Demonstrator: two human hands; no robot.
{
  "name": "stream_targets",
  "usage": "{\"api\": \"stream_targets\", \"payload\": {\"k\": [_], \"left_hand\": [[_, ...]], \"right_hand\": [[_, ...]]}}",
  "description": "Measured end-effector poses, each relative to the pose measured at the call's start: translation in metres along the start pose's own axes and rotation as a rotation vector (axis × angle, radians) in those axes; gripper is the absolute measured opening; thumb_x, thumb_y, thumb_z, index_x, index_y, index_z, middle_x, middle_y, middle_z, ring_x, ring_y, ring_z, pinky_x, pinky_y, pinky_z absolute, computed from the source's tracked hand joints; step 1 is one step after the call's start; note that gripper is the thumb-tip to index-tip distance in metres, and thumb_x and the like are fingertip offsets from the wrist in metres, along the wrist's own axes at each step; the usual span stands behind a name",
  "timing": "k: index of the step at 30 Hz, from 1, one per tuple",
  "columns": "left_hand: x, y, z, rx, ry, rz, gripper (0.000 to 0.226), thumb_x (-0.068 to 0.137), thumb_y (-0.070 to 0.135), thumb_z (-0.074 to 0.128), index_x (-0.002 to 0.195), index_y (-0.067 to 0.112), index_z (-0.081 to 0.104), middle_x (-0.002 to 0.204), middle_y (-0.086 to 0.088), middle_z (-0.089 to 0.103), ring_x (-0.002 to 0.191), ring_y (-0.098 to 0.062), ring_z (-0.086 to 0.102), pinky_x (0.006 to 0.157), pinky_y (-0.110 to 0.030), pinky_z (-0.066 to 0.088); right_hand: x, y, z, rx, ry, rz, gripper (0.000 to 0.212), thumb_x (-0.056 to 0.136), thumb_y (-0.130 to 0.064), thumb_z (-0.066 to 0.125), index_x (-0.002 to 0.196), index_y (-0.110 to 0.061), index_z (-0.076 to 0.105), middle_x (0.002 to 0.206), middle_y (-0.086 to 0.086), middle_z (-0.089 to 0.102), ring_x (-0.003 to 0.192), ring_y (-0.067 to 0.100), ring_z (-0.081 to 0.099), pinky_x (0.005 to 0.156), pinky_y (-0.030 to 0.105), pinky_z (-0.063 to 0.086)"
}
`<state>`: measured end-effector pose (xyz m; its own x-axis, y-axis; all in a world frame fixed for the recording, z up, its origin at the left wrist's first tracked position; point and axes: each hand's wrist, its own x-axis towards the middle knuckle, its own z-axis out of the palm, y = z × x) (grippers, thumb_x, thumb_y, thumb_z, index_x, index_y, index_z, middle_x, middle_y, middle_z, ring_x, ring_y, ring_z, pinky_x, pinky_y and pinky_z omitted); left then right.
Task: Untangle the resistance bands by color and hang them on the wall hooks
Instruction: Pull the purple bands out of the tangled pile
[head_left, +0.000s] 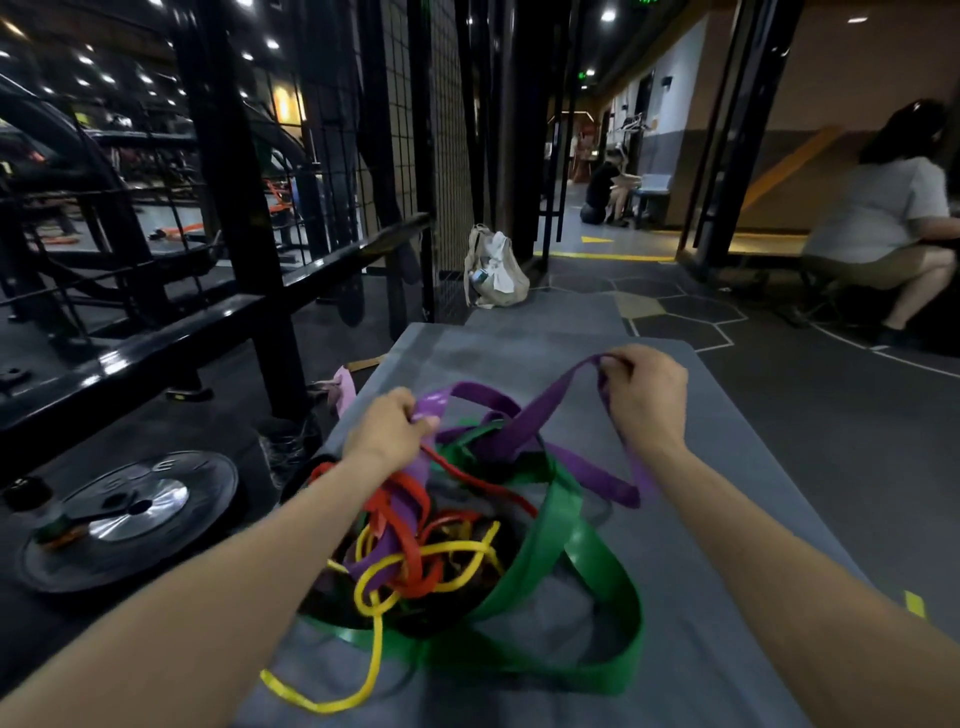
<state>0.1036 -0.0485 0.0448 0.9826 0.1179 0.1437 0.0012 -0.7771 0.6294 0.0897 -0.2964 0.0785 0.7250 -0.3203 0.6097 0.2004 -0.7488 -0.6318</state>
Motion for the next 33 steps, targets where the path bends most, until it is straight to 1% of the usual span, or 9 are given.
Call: {"api": "stream_targets", "payload": {"k": [3,11,14,17,19,24,26,30,33], "left_hand": [[0.006,-0.006,-0.019,-0.016,0.068,0.007,0.034,0.088,0.028,0.061,0.064,0.020,0.038,0.106,-0.016,0.061,0.102,-0.031,0.057,0.081,-0.034,0.043],[0.010,-0.016,-0.044,-0.187,0.296,-0.121,0.019,0.093,0.017,0.052,0.100,0.001,0.044,0.106,-0.026,0.059,0.102,-0.038,0.056,0.075,-0.035,0.038],[0.012,-0.026,-0.032,-0.212,0.188,-0.158,0.033,0.093,0.017,0.050,0.109,-0.011,0.053,0.119,-0.030,0.057,0.110,-0.040,0.056,0.087,-0.039,0.044],[0.011,-0.028,-0.027,-0.343,0.078,-0.167,0.021,0.093,0.019,0.051,0.099,0.003,0.064,0.131,-0.017,0.054,0.111,-0.032,0.057,0.097,-0.035,0.045],[0.008,-0.021,-0.034,-0.538,0.024,-0.182,0.017,0.092,0.017,0.054,0.100,0.006,0.065,0.127,-0.016,0.057,0.102,-0.027,0.060,0.097,-0.036,0.046],[-0.014,0.017,-0.057,-0.726,-0.124,-0.007,0.027,0.092,0.005,0.052,0.118,-0.001,0.058,0.108,-0.015,0.062,0.097,-0.020,0.056,0.097,-0.032,0.043],[-0.024,0.030,-0.067,-0.759,-0.174,0.096,0.025,0.091,0.001,0.051,0.115,-0.001,0.058,0.097,-0.011,0.062,0.086,-0.016,0.058,0.085,-0.022,0.048],[-0.039,0.031,-0.078,-0.777,-0.213,0.194,0.016,0.090,-0.002,0.050,0.100,0.006,0.060,0.082,-0.002,0.060,0.063,0.003,0.059,0.066,-0.008,0.048],[-0.052,0.006,-0.064,-0.663,-0.215,0.173,0.021,0.089,-0.001,0.054,0.109,0.004,0.057,0.083,0.005,0.057,0.065,0.010,0.056,0.067,-0.004,0.044]], "right_hand": [[0.012,-0.003,-0.005,0.041,0.065,0.127,0.022,0.093,-0.012,0.051,0.104,-0.003,0.068,0.103,0.016,0.068,0.101,0.032,0.059,0.084,0.032,0.043],[0.020,0.014,-0.019,0.113,0.185,0.448,0.023,0.096,-0.011,0.044,0.106,0.002,0.060,0.110,0.021,0.062,0.103,0.034,0.057,0.082,0.038,0.044],[-0.001,0.033,-0.004,-0.112,-0.095,0.403,0.022,0.093,-0.009,0.045,0.101,0.006,0.060,0.107,0.026,0.060,0.101,0.039,0.056,0.074,0.038,0.041],[-0.028,0.036,0.014,-0.429,-0.511,0.259,0.027,0.090,-0.008,0.048,0.111,0.003,0.061,0.119,0.023,0.057,0.111,0.038,0.054,0.089,0.037,0.045],[-0.037,0.019,0.022,-0.433,-0.623,0.119,0.036,0.088,-0.005,0.049,0.123,-0.002,0.056,0.129,0.018,0.051,0.121,0.035,0.047,0.099,0.034,0.039],[-0.038,-0.063,0.032,-0.025,-0.532,-0.208,0.070,0.083,-0.008,0.062,0.144,-0.013,0.028,0.145,0.008,0.032,0.134,0.026,0.029,0.103,0.037,0.035],[-0.038,-0.089,0.036,0.017,-0.567,-0.300,0.074,0.082,-0.011,0.067,0.144,-0.014,0.027,0.144,0.008,0.034,0.133,0.026,0.032,0.103,0.036,0.036],[-0.043,-0.109,0.041,0.080,-0.553,-0.293,0.026,0.093,-0.016,0.052,0.116,-0.004,0.054,0.112,0.016,0.062,0.105,0.034,0.056,0.080,0.035,0.043],[-0.049,-0.101,0.041,0.082,-0.539,-0.183,0.020,0.093,-0.005,0.043,0.108,-0.002,0.055,0.107,0.018,0.063,0.101,0.035,0.056,0.065,0.029,0.031]]}}
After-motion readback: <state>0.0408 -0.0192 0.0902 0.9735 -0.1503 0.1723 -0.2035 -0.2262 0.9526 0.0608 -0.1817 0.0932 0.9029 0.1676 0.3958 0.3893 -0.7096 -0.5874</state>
